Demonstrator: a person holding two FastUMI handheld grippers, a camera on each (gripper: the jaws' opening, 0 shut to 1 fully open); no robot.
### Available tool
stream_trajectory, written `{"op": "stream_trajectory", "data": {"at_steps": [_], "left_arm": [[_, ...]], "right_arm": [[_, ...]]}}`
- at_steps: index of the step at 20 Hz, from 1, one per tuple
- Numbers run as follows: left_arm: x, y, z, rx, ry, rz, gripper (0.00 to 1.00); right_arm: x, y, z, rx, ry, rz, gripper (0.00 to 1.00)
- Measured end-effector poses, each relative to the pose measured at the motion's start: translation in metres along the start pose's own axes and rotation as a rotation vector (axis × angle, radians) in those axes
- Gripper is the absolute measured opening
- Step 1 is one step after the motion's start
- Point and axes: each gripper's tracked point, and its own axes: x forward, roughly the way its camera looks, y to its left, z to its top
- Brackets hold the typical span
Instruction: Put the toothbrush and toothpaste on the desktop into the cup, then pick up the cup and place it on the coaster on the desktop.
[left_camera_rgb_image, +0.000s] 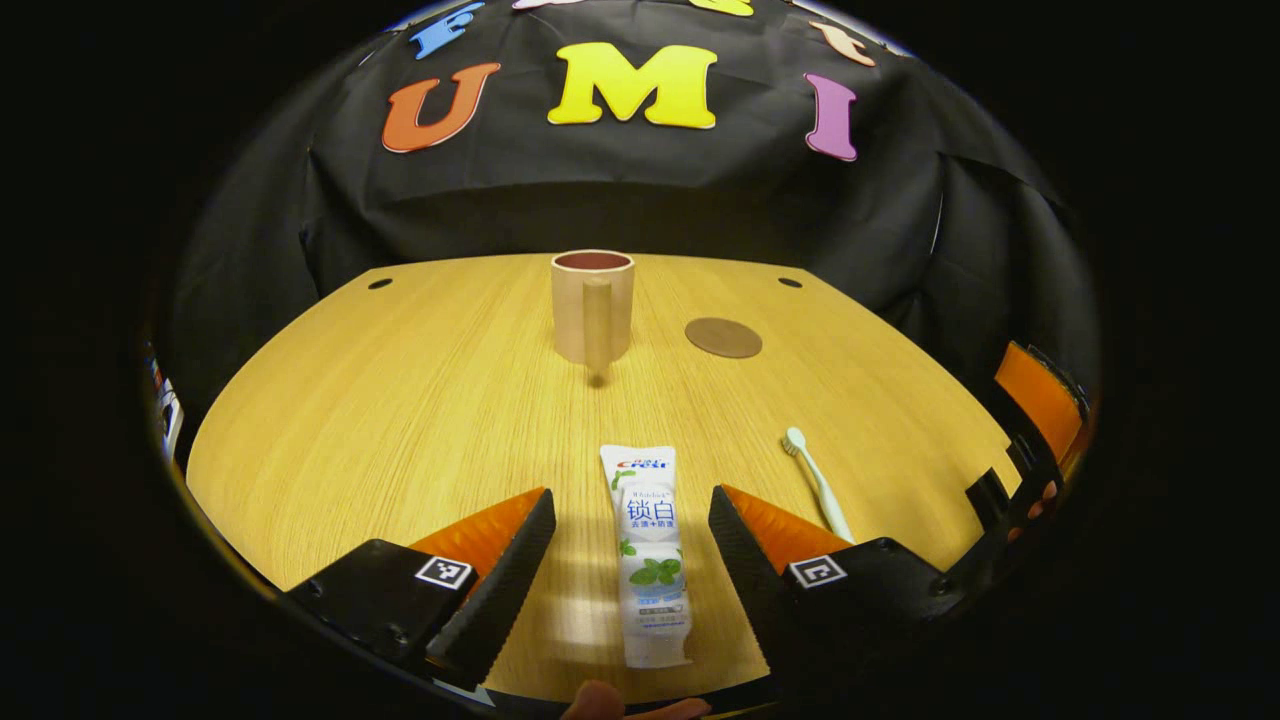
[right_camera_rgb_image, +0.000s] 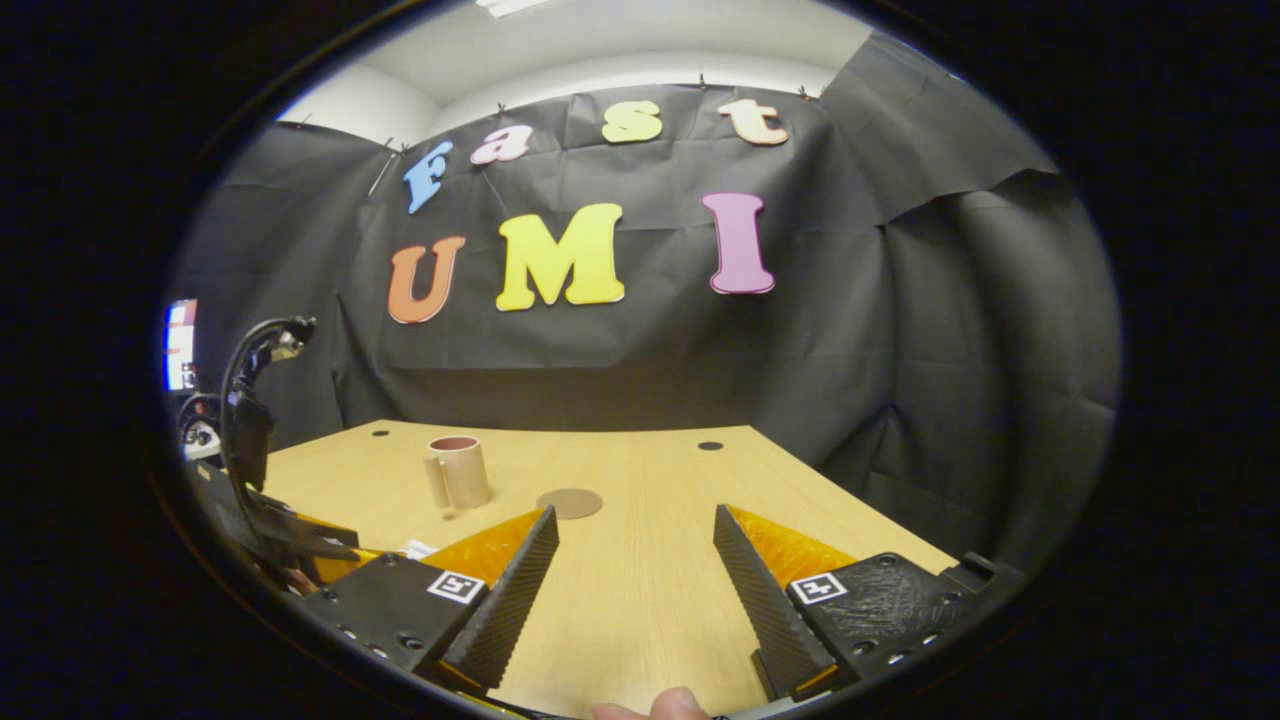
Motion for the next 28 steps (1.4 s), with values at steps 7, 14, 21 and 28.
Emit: {"op": "stream_trajectory", "data": {"at_steps": [7, 14, 21, 28], "left_arm": [[0.011, 0.014, -0.012, 0.034, 0.104, 0.055, 0.83], [0.012, 0.024, -0.005, 0.05, 0.133, 0.068, 0.57], [0.01, 0.023, -0.005, 0.043, 0.135, 0.065, 0.42], [-0.001, 0.043, 0.004, 0.041, 0.074, 0.116, 0.35]], "right_arm": [[0.008, 0.011, -0.009, 0.005, 0.041, 0.039, 0.95], [0.01, 0.024, -0.022, 0.007, 0.085, 0.081, 0.95], [0.01, 0.042, -0.032, 0.004, 0.117, 0.131, 0.94], [0.014, 0.063, -0.056, -0.025, 0.211, 0.184, 0.94]]}}
